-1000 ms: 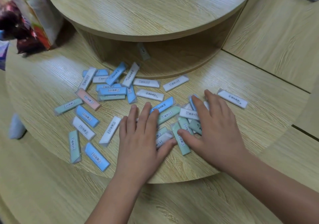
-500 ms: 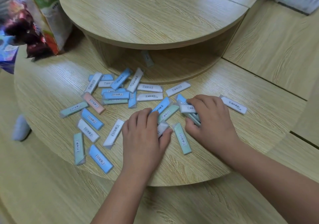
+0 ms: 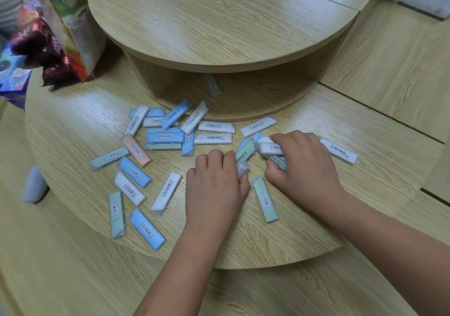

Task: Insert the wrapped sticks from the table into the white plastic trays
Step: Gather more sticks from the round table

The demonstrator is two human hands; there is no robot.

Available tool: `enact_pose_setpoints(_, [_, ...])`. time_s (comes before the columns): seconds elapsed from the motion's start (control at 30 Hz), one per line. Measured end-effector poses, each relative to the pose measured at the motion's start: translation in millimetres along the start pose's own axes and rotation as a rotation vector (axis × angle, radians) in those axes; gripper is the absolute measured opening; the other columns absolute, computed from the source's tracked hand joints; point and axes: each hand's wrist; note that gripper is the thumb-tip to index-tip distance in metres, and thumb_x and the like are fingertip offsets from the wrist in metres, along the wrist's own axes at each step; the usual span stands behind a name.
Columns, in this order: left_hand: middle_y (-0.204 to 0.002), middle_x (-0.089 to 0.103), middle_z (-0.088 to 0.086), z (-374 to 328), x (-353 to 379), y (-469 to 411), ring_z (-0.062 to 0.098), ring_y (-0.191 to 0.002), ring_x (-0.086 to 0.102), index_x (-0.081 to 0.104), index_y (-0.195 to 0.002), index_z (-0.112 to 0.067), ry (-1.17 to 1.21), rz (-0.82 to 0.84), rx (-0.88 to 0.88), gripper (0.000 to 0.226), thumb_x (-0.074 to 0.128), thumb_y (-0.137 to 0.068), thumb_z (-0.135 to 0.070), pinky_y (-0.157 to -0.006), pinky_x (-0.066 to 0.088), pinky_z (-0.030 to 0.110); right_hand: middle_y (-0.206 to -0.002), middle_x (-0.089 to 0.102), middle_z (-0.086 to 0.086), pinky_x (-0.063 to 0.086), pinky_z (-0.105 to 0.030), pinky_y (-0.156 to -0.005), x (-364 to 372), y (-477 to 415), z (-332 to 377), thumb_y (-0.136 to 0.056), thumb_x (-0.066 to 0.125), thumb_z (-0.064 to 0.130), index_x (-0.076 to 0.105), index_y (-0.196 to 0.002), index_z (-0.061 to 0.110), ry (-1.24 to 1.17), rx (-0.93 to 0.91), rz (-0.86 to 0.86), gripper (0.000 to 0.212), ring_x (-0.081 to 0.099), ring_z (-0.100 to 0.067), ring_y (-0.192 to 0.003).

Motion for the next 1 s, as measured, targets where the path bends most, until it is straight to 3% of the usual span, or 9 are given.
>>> enact_pose_setpoints(0.27, [-0.078,0.057,0.008,-4,-2,-13,0.027,-0.065,0.056,0.061,-0.088,-0.010,0.034,0.016,-0.087,0.026,0.053,-0.079,-0.033,-0.049,0.037,0.033,-0.093,0.062,-0.007,0.048,-0.041,-0.069,2,-2,3,-0.076,0.064,0.026,0.066,-0.111,0.010,0.051,-0.028,-0.041,0.038,0.055,-0.029,-0.083])
enact_pose_setpoints(0.43, [-0.077,0.055,0.011,-7,-4,-11,0.027,-0.058,0.055,0.060,-0.086,-0.006,0.057,-0.015,-0.120,0.024,0.063,-0.074,-0.027,-0.045,0.041,0.034,-0.087,0.063,-0.011,0.048,-0.039,-0.061,3,0,0,-0.071,0.070,0.019,0.067,-0.108,0.004,0.032,-0.085,-0.139,0.040,0.058,-0.033,-0.078])
enact_pose_setpoints(0.57, [-0.080,0.053,0.009,-5,-5,-8,0.023,-0.054,0.052,0.058,-0.089,-0.009,0.086,-0.052,-0.161,0.024,0.069,-0.072,-0.021,-0.043,0.032,0.030,-0.087,0.062,-0.011,0.047,-0.037,-0.059,4,-1,-1,-0.070,0.070,0.012,0.067,-0.105,0.002,-0.005,-0.145,-0.188,0.037,0.057,-0.032,-0.078])
enact_pose_setpoints(0.8, [-0.075,0.058,0.004,-4,-3,-5,0.024,-0.058,0.055,0.060,-0.091,-0.012,0.046,-0.026,-0.129,0.023,0.072,-0.080,-0.030,-0.045,0.042,0.034,-0.095,0.062,-0.006,0.039,-0.028,-0.046,-1,-3,0,-0.071,0.069,0.016,0.067,-0.102,0.012,-0.026,-0.180,-0.078,0.031,0.057,-0.026,-0.064])
enact_pose_setpoints(0.93, [-0.078,0.059,0.006,-3,-6,-6,0.024,-0.057,0.056,0.061,-0.092,-0.012,0.038,0.002,-0.143,0.029,0.074,-0.081,-0.035,-0.044,0.036,0.031,-0.089,0.061,-0.003,0.041,-0.032,-0.050,-3,-6,0,-0.077,0.066,0.018,0.064,-0.106,0.014,0.001,-0.178,0.011,0.030,0.057,-0.027,-0.068])
enact_pose_setpoints(1.0, [-0.086,0.059,0.006,0,-9,-5,0.025,-0.061,0.059,0.060,-0.098,-0.014,0.082,0.012,-0.176,0.029,0.064,-0.088,-0.040,-0.046,0.034,0.030,-0.090,0.059,-0.001,0.044,-0.035,-0.057,-6,-8,-1,-0.080,0.062,0.021,0.061,-0.109,0.017,-0.009,-0.150,0.055,0.030,0.057,-0.026,-0.075])
Point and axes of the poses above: each hand's wrist, its own y-axis away from the middle knuckle, its own x-axis out of the palm, z = x × y
